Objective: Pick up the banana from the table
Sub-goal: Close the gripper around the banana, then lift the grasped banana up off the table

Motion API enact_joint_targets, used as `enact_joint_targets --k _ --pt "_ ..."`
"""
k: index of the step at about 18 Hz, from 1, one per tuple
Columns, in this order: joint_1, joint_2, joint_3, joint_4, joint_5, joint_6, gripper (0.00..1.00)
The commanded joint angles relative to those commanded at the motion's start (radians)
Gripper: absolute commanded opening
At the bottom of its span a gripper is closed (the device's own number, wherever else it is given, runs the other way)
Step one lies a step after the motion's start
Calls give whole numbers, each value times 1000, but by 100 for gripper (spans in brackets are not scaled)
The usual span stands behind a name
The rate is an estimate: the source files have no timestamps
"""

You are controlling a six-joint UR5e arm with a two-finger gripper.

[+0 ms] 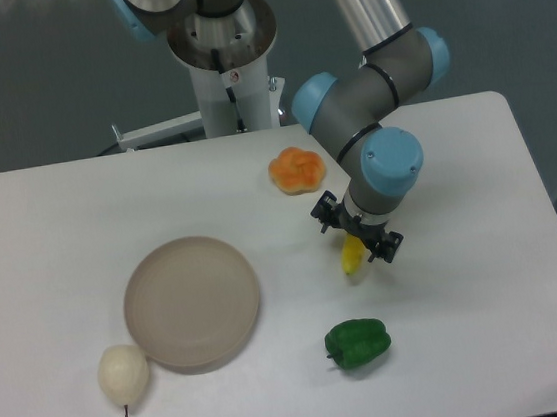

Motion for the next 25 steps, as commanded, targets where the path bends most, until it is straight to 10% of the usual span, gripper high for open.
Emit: enact_joint_targets --k 4,16,25 --pt "2 5 9 0 -2 -26 0" --pt "14 49 130 -21 -52 -17 0" --pt "17 21 409 -339 55 132 0"
